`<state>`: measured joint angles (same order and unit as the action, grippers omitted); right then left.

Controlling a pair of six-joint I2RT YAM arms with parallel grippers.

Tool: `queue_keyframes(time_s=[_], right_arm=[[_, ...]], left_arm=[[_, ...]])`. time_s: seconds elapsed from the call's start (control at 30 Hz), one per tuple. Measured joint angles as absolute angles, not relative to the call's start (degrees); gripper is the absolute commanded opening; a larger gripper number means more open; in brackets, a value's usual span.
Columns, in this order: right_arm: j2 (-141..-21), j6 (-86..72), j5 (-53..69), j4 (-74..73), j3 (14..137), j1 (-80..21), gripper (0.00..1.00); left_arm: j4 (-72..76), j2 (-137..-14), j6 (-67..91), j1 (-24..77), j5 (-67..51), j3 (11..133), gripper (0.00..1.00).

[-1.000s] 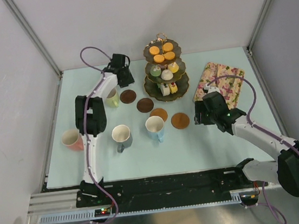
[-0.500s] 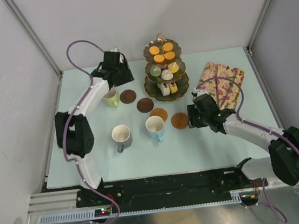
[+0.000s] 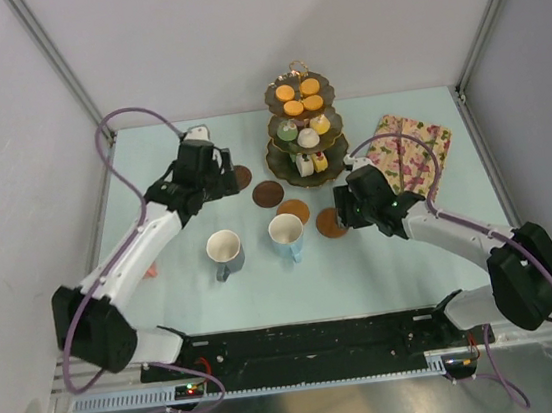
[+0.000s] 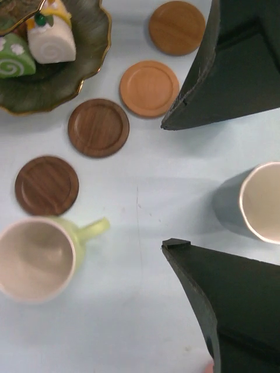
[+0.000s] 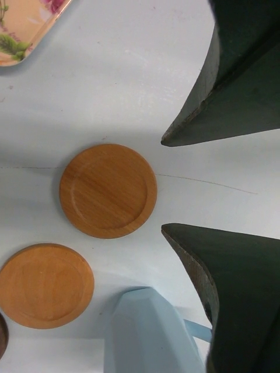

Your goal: Serve the afternoon tea

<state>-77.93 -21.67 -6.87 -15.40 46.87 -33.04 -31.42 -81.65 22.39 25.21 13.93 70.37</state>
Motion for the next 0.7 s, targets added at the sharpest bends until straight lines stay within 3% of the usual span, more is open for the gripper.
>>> queue_keyframes(time_s=[0.27,0.47,0.7], right_arm=[[-76.4,-21.0,-8.5,-17.2,47.1,-34.0,0.64],[-75.0,-20.9,-10.3,-19.0,47.3,-34.0,0.67],[-71.1,-20.9,-14.1,-22.0,47.3,-34.0,0.69]], left_arm=[[-30.9,-75.0,23.6,23.3,21.6,67.1,0.92],[-31.1,-87.1,25.8,20.0,22.6,71.2,0.89],[-30.9,-102.0,27.6,18.4,22.3,79.5,0.76]])
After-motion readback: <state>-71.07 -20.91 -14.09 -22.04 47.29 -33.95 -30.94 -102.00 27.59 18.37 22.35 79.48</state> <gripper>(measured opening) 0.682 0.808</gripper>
